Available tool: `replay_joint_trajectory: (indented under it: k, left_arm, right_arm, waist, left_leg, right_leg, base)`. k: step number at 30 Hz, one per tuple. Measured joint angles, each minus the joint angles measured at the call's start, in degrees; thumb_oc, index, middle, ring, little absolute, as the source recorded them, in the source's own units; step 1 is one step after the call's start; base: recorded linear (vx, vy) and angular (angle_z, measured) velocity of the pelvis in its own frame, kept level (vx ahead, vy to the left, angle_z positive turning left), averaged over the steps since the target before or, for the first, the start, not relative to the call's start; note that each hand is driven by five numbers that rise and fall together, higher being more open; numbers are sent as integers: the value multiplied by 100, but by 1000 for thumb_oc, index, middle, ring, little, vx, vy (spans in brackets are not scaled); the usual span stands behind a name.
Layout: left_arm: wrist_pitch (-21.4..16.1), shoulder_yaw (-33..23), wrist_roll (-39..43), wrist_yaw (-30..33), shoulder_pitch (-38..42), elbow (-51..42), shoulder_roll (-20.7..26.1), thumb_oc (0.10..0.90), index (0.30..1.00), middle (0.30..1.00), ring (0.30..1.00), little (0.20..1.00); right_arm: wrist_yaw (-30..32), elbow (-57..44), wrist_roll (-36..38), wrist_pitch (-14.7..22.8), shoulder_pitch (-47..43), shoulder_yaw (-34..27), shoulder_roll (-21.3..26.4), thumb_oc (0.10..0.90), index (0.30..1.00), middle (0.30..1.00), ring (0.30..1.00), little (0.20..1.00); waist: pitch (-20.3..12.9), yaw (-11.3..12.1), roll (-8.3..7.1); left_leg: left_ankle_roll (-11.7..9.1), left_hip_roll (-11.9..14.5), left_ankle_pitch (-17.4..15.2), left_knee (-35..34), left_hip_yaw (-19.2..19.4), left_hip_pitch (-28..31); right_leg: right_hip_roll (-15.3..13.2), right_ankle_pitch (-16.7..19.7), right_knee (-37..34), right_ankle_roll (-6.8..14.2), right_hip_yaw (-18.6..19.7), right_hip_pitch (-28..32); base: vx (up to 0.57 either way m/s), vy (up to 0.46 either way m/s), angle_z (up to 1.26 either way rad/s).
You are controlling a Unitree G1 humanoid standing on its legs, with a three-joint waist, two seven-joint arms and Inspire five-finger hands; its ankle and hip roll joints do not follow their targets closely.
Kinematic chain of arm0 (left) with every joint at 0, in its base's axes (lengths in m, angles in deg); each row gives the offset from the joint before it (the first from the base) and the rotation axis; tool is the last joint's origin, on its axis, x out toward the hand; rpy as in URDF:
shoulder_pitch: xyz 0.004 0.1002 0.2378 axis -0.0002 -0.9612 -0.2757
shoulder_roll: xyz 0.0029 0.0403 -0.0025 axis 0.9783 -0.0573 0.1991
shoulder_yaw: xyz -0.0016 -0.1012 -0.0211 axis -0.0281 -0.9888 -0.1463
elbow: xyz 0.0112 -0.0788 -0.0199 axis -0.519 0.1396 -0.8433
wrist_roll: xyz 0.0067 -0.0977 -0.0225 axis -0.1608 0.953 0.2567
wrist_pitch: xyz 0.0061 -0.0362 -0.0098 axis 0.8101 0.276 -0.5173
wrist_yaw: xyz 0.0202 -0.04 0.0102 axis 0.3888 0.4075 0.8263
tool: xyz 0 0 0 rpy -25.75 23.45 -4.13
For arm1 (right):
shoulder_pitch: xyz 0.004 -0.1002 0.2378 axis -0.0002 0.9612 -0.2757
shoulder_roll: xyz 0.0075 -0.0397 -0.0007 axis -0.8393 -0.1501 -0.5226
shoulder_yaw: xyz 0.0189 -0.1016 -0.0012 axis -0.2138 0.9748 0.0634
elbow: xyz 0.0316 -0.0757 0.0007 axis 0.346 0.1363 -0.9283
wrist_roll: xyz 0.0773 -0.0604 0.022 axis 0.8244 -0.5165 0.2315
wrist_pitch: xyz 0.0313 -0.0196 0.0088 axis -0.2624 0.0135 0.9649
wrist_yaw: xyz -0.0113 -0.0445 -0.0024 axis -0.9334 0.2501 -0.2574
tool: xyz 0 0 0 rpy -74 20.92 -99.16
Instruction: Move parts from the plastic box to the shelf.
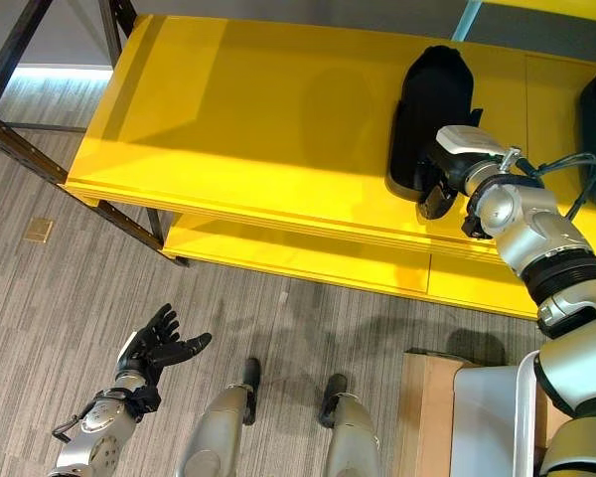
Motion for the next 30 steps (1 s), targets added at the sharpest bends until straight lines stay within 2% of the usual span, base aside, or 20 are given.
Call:
replay_joint_trajectory:
  k: [30]
  left_arm:
    - [-96,-9,36,-82,7,-1,0,900,1000,1000,1000,1000]
  right_arm:
    - [6,8,-4,100,-738,507,246,400,300,300,300,300]
  waist:
    - [164,13,130]
  left_leg:
    - [-31,-84,183,-180,-142,-88]
  right_leg:
    - [-88,-24,71,-30,-133,-118]
  base:
    - [-5,-6,2]
